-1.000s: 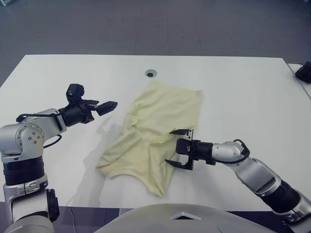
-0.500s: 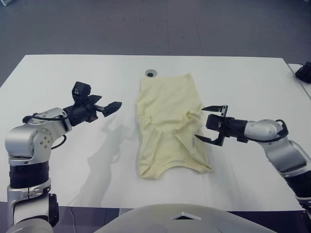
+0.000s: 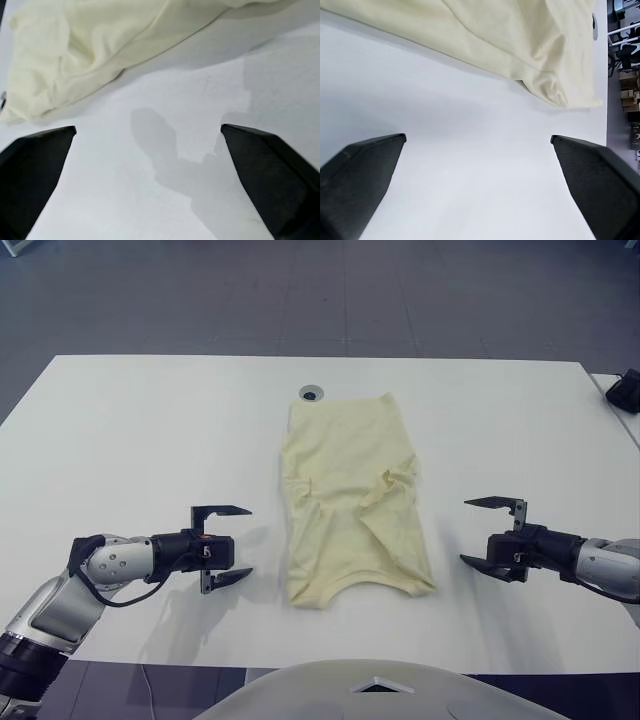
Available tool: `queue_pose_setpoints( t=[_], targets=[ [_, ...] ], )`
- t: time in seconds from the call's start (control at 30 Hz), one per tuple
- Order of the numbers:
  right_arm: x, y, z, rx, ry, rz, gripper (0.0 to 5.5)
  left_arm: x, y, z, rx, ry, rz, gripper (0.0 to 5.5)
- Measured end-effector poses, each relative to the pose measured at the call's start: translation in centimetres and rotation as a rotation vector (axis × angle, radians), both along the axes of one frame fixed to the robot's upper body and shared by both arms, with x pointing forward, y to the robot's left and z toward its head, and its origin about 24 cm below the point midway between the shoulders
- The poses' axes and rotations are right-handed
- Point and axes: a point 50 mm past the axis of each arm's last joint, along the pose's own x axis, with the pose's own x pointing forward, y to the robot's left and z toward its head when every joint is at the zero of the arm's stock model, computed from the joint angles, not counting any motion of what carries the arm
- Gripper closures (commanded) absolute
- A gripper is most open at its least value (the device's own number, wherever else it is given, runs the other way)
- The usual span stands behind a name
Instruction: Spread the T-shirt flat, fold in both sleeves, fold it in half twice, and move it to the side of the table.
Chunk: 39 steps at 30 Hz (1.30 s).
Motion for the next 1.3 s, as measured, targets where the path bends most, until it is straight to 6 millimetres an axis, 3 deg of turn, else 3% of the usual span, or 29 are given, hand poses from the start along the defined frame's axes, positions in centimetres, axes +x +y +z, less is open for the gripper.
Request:
queue_pose_setpoints(
  t=[0.17,0.37,0.8,1.3],
  targets=[
    [-1.3,2.6,-1.0,0.094,-0.025,0.080,0.11,-0.4,-1.7,-0.9,-0.053,-0.113,-0.048,0.10],
    [-1.9,3.7,-1.1,0.114,-0.023,0.123,0.11,-1.8,-3.7,-1.5,-0.120,-0.099,-0.083,0.10],
    [-3.3,4.8,-1.5,0.147,0.004,0.134,0.10,-3.7,-4.9,-2.3,-0.132,-0.012,-0.108,2.48],
    [-3.4,5.0,-2.2,0.141,0.045,0.126,2.36,-4.2,-5.8,-3.2,-0.122,-0.004,-0.137,4.92]
  ],
)
